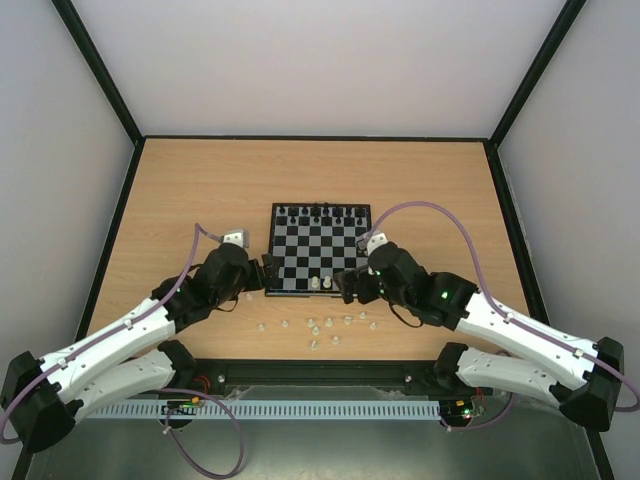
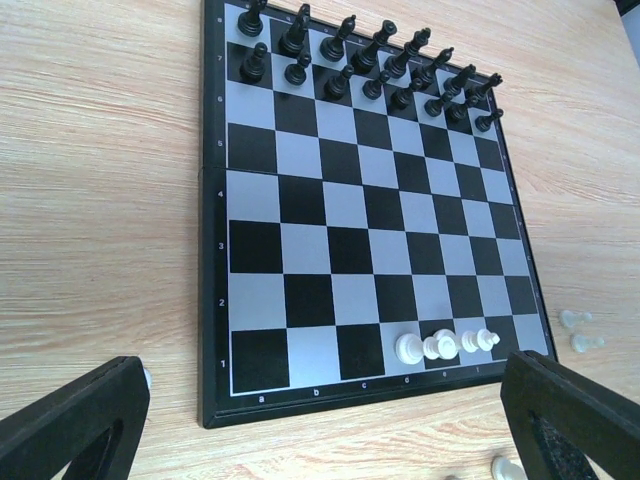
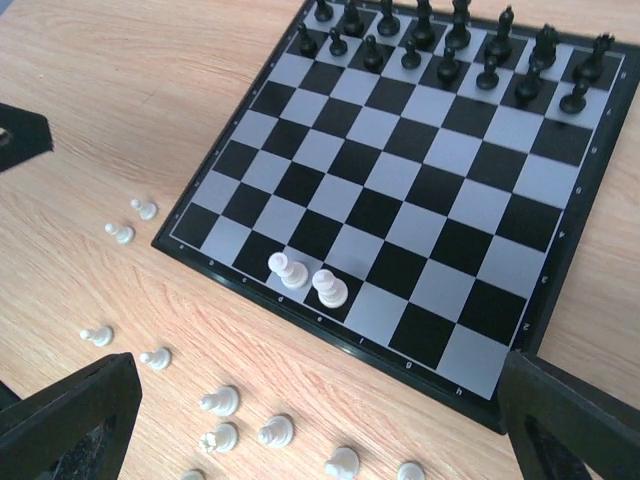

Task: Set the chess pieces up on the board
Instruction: Pick up the chess piece at the center of the board.

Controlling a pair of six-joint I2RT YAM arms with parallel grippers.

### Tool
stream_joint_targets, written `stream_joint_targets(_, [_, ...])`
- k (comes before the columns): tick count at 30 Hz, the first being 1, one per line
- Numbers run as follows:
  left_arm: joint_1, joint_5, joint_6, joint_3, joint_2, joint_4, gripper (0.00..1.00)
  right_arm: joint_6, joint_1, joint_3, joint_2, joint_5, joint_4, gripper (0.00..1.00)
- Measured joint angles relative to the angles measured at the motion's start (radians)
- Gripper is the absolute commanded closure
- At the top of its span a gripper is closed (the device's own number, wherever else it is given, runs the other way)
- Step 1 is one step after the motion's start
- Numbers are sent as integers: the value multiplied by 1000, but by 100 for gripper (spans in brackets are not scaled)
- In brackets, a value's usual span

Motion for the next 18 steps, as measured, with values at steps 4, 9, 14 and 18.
stream_joint_targets(4, [1,-8,-1,19,27,0,0,48,0,-76,-12,-2,50,1])
stream_joint_targets(9, [3,-27,-5,45,46,-1,1,84,0,-169,-76,-11,102,1])
stream_joint_targets(14, [3,-44,-25,64,64,-2,0,88,0,-183,-141,-6,113,1])
stream_joint_targets(18, [3,-50,-50,64,64,-3,0,88,0,-200,-148,-12,128,1])
